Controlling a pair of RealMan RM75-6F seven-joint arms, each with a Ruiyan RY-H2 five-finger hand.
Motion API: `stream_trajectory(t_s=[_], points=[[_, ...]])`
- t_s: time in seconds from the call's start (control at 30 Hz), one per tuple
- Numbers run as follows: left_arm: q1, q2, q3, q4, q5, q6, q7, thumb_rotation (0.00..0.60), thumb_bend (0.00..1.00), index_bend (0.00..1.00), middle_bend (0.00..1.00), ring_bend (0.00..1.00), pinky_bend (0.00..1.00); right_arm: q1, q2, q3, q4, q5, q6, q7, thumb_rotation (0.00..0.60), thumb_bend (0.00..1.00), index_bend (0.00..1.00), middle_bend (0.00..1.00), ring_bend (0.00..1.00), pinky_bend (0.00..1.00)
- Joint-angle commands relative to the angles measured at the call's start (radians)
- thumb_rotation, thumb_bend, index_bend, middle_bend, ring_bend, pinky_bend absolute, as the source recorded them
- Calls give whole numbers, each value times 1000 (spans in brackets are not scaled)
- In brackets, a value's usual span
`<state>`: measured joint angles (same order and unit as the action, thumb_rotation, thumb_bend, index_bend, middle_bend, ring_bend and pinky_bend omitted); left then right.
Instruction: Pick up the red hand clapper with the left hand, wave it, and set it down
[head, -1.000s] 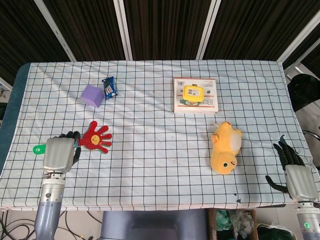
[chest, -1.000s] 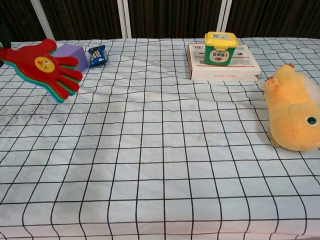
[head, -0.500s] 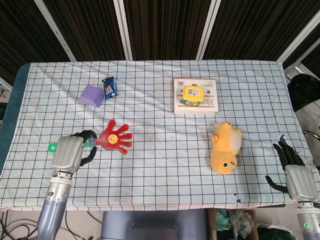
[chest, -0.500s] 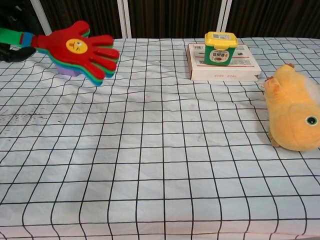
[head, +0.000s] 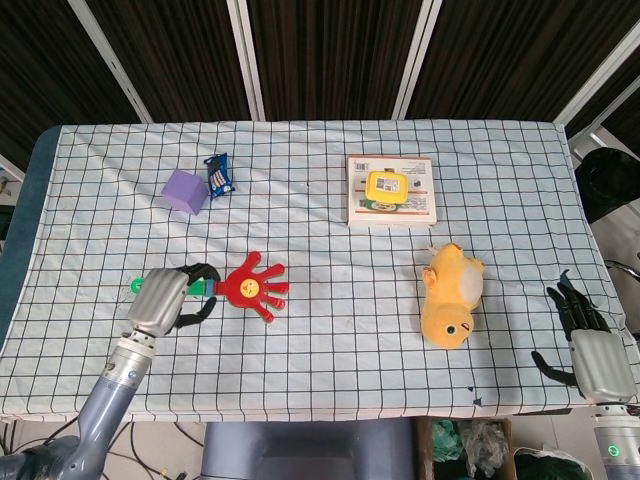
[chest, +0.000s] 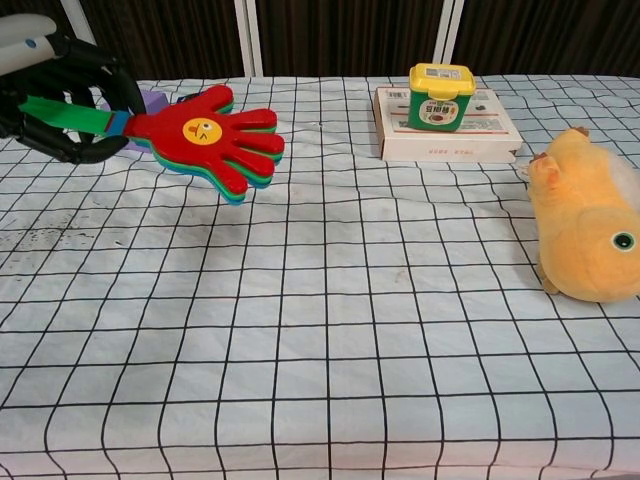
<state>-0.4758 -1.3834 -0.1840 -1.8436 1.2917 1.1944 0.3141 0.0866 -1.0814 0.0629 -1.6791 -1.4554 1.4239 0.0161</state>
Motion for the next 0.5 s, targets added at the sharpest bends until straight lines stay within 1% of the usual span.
stream_trajectory(t_s=[0.03, 0.2, 0.27, 0.37, 0.5], points=[[-15, -14, 12, 45, -11, -24, 6, 600, 518, 715, 680, 538, 677, 0, 0, 0, 0, 1, -1, -1, 600, 217, 0, 0, 0, 146], [-19, -24, 39, 101, -19, -47, 11, 600, 507, 700, 660, 525, 669, 0, 0, 0, 0, 3, -3, -4, 600, 217, 0, 0, 0, 146], [-18, -28, 47, 117, -26, -50, 18, 600, 502, 684, 639, 506, 646, 0, 0, 0, -1, 4, -3, -5, 600, 217, 0, 0, 0, 146], [-11, -38, 66, 144, -47, -49, 50, 600, 460, 618, 563, 440, 579, 0, 0, 0, -2, 4, -3, -6, 600, 217, 0, 0, 0, 146], [-5, -47, 81, 171, -76, -42, 109, 600, 374, 535, 416, 299, 442, 0, 0, 0, -3, 6, -4, -6, 600, 217, 0, 0, 0, 146]])
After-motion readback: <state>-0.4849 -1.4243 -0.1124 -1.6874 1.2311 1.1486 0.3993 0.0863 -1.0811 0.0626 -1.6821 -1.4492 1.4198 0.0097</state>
